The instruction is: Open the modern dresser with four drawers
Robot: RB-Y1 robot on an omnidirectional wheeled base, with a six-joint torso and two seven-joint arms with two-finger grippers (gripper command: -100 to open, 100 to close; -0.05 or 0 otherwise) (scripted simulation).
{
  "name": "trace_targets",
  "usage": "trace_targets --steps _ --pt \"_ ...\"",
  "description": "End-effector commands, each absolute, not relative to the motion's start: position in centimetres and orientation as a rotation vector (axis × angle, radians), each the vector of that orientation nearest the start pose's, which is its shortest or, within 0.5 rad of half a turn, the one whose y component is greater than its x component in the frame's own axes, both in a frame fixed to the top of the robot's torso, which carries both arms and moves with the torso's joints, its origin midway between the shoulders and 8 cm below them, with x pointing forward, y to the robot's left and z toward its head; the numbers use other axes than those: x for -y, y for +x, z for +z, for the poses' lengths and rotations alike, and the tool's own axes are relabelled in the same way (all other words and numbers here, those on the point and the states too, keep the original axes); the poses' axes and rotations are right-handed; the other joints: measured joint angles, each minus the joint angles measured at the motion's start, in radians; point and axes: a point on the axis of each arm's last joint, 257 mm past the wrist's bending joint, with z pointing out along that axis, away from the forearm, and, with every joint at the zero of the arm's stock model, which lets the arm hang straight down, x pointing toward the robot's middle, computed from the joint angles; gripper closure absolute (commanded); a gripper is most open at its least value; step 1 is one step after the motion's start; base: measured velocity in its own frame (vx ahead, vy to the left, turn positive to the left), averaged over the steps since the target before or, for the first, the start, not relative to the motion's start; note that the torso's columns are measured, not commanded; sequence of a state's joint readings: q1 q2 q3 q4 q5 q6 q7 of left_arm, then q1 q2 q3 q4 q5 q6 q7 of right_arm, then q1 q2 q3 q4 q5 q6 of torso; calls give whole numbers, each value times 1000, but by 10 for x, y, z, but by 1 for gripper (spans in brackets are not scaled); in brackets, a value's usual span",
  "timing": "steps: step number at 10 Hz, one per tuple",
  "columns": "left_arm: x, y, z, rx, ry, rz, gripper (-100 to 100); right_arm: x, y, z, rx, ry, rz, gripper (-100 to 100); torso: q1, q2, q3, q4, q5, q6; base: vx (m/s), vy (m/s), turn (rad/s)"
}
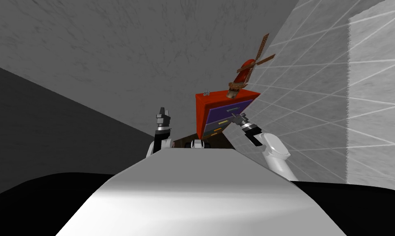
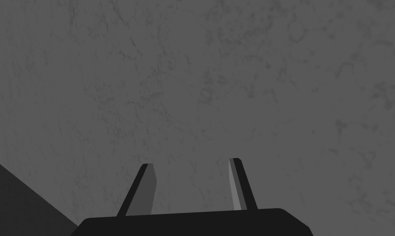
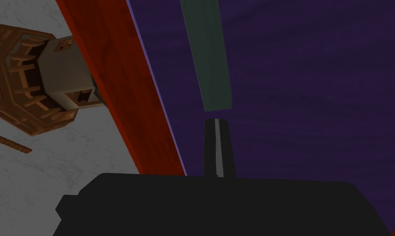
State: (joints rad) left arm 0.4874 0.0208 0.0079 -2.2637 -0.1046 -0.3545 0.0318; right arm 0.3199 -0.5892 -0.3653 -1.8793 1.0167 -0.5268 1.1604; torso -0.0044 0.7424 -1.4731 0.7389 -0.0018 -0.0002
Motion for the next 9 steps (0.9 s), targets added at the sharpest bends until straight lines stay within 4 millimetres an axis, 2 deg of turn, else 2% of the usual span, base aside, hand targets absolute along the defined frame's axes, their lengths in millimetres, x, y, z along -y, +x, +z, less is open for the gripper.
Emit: trace_targets --steps 1,2,5,6,7,8,9 --pt "-276 372 -9 -779 -714 -1217 0 374 433 -101 -1043 -1142 -820 100 3 -1 -1 0 1 0 -75 -33 -20" --pt "-275 372 -9 -779 -714 -1217 0 374 434 -101 -1038 -1149 -834 -100 7 -7 -4 -1 2 0 49 31 54" --pt "-276 372 -9 -779 -715 -1217 0 375 434 -101 -1037 -1152 -840 -100 6 -12 -8 -3 2 0 121 43 25" --pt "-275 372 -9 -779 -714 -1217 0 381 436 -93 -1038 -1152 -844 -100 3 -2 -2 -1 1 0 116 52 27" --pt "-275 372 -9 -779 -715 -1217 0 378 435 -97 -1036 -1154 -844 -100 4 -2 -1 0 2 0 75 32 7" --pt "-275 372 -9 -779 -714 -1217 0 378 435 -96 -1037 -1153 -843 100 3 0 0 0 1 0 14 6 1" --pt "-275 372 -9 -779 -714 -1217 0 368 431 -94 -1017 -1165 -822 100 3 1 0 1 1 1 -68 -35 -214"
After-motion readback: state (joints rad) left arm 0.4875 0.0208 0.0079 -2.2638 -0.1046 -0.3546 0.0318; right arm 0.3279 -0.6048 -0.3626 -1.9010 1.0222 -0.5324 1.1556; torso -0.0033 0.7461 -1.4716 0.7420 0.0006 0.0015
